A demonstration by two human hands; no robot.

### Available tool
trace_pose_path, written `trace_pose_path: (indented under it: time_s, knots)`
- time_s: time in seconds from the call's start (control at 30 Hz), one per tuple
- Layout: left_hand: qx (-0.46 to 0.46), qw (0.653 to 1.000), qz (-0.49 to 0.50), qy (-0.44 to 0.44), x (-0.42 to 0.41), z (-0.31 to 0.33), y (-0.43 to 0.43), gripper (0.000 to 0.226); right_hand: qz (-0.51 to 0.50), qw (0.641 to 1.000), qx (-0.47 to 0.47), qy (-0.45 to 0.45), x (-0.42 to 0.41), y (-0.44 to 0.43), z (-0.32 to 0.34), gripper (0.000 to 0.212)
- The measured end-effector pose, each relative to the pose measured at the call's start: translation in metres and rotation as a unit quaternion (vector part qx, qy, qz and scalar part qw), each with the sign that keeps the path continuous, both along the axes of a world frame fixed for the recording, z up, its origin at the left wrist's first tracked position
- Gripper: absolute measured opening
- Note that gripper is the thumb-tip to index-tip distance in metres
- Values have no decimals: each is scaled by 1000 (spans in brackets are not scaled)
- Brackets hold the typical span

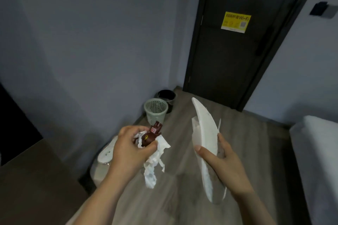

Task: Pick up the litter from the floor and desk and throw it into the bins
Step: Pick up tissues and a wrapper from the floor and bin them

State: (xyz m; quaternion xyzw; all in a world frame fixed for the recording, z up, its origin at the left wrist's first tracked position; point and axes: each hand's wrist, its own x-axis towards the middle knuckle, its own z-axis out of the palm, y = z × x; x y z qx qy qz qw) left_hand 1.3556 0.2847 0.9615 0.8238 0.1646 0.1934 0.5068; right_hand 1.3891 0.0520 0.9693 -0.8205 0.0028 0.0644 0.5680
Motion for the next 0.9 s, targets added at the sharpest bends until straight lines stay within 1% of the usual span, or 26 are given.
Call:
trace_pose_path:
  time_s: [0.07,0.17,0.27,0.4,0.47,0.57,0.7,0.83,0.9]
  knots:
    - [-7,1000,-10,11,37,-5,4,29,-13,1000,-12,6,39,4,-5,93]
    - [-19,1000,-9,18,100,-14,10,27,-16,999,-32,13,106,9,-13,83]
    - [-25,999,-2,19,163,-19,11,29,-5,999,-34,21,177,10,-22,87]
    - [-19,999,8,26,236,-8,5,24,16,999,-21,32,266,7,-19,80]
    - [-15,999,33,26,271,-9,7,18,28,999,-25,32,309,8,-17,76]
    - [-8,998,51,29,320,-19,14,26,67,996,-42,42,365,13,-19,74]
    - [13,996,73,42,389,-36,34,32,90,993,-34,71,435,29,-30,71]
    - [38,995,64,60,466,-56,64,33,77,993,-30,88,510,50,-50,79]
    - [37,996,60,63,505,-67,82,33,71,992,-32,95,546,66,-58,83]
